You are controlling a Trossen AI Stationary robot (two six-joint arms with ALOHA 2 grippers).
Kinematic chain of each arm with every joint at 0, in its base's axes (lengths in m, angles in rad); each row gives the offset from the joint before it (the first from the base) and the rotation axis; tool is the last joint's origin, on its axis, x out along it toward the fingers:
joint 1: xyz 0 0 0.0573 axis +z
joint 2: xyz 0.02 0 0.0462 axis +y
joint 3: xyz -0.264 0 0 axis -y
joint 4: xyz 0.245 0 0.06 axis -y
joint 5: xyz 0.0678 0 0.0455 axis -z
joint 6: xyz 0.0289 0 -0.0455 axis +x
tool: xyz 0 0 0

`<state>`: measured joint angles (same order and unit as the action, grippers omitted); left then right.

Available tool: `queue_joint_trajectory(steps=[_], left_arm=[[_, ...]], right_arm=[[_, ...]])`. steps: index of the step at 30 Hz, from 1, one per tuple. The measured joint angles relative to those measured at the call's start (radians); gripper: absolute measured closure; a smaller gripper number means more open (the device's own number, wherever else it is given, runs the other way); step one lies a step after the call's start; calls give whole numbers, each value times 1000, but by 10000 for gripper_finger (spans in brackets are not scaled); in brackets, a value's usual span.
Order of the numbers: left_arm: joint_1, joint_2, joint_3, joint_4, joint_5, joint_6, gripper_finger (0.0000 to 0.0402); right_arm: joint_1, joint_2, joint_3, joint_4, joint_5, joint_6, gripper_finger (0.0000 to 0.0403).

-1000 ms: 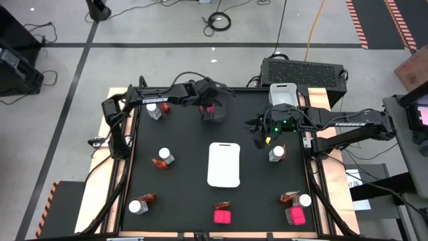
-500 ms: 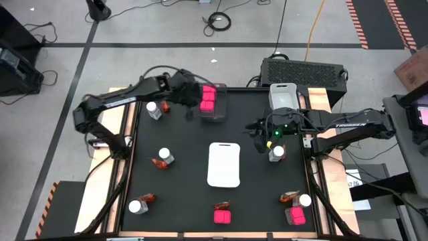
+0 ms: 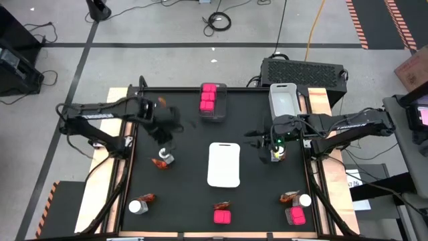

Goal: Sort spices by type
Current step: Put the red seasoning can into the black bin

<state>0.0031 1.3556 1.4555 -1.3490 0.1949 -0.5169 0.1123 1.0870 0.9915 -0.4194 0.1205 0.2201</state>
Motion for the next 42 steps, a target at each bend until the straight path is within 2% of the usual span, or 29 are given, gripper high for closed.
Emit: queue_joint_trajectory(steps=[4,7,10,16,21,25,32,39,42], left_arm=[[-138,16,0,87,64,-51,381],[-219,22,0,132,66,-54,363],[-283,33,-1,153,41,-54,337],[-383,73,0,253,-43,-54,261],[-474,133,0,415,-50,-54,196],[-551,185,0,480,-50,-54,162],[-643,285,0,562,-54,-54,148],[-686,402,0,965,-73,-54,148],[-698,443,0,1143,-165,-54,148]], right_arm=[[6,0,0,41,-87,23,257],[27,0,0,96,-151,98,257],[73,0,0,144,-157,152,257],[182,0,0,256,-111,206,257],[265,3,0,305,-11,252,257],[324,24,0,340,40,296,257],[424,122,0,469,95,348,257],[526,225,0,549,82,396,257],[565,244,0,572,53,371,257]])
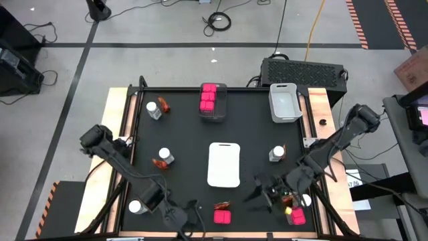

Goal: Sort spices by type
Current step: Put the red seasoning can into the black bin

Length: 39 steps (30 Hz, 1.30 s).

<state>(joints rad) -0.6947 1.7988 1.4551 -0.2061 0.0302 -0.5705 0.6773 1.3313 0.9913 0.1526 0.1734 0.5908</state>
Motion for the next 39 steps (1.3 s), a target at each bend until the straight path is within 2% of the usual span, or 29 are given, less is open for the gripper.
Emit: queue_joint_trajectory(steps=[4,7,11,16,19,24,29,39], left_arm=[[-4,64,1,196,-184,23,148],[20,121,49,295,-242,97,148],[59,188,193,204,-278,179,148],[83,278,273,-9,-275,165,148],[100,293,283,-44,-263,91,148],[112,293,283,-120,-212,79,142],[114,294,282,-203,-181,80,105],[119,325,281,-211,-162,114,17]], right_arm=[[51,5,0,2,-48,41,257],[105,5,0,2,-69,52,257],[162,5,0,0,-66,47,257],[199,5,0,-16,-29,52,257],[216,4,0,-36,4,52,257],[222,4,0,-71,40,37,257],[215,5,0,-74,81,-2,257],[205,4,0,-85,92,-8,257]])
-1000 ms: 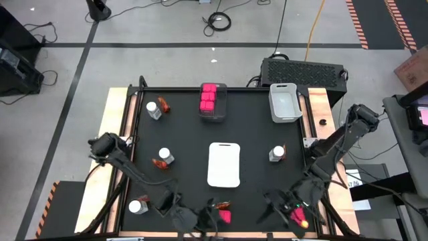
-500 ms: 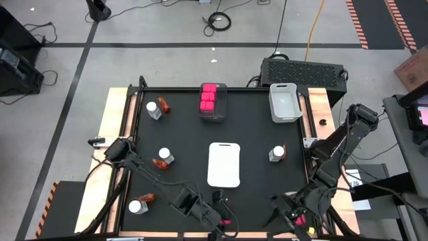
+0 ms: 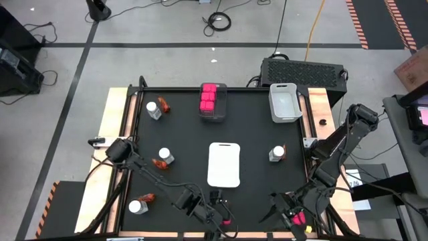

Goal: Sort spices by type
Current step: Put the red seasoning can into the black bin

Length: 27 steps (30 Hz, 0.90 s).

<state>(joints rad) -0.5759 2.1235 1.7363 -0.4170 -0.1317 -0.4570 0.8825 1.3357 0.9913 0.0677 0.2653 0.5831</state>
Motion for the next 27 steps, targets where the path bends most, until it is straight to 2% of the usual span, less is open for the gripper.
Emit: queue_joint_trajectory(steps=[10,22,27], left_arm=[[2,50,-1,-25,-11,-2,8],[2,50,-1,-73,-29,-1,8],[1,50,-1,-108,-51,-1,30]], right_arm=[[0,0,0,-16,0,6,257],[1,0,0,-65,0,7,257],[1,0,0,-71,-1,0,257]])
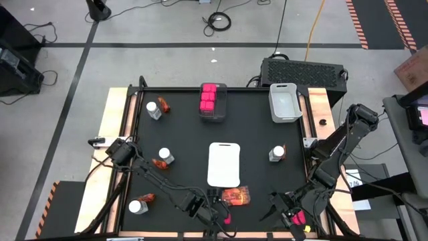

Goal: Sort spices by type
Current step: Put the red seasoning can into the black bin

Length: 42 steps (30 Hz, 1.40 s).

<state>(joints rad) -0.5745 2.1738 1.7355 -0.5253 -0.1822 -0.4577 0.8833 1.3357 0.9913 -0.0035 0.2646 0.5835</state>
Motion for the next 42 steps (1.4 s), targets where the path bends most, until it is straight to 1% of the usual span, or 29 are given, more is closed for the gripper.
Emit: queue_joint_trajectory(steps=[5,10,12,18,21,25,30,33,35,37,42], left_arm=[[0,0,0,-1,-2,-1,68],[-2,0,0,-1,31,-8,100],[-4,0,0,-1,34,-7,109],[-1,0,0,-21,32,-7,129],[-1,0,0,-23,27,-3,147],[-1,0,0,-23,28,-5,173],[-1,-6,1,-20,83,-6,179],[5,-38,0,-27,145,27,179],[10,-82,0,-57,159,71,179],[17,-138,0,-99,150,120,179],[50,-309,0,-228,68,211,179]], right_arm=[[0,0,0,0,-1,-30,257],[0,0,0,0,-11,-24,257],[0,0,0,1,-32,-23,257],[2,0,0,-1,-35,-37,257],[2,0,0,-1,-35,-40,257],[2,0,0,-1,-35,0,257],[1,0,0,-1,-26,0,257],[-9,0,0,-1,9,15,257],[-14,0,0,0,44,46,257],[-14,0,0,2,89,77,257],[-28,0,0,3,233,128,257]])
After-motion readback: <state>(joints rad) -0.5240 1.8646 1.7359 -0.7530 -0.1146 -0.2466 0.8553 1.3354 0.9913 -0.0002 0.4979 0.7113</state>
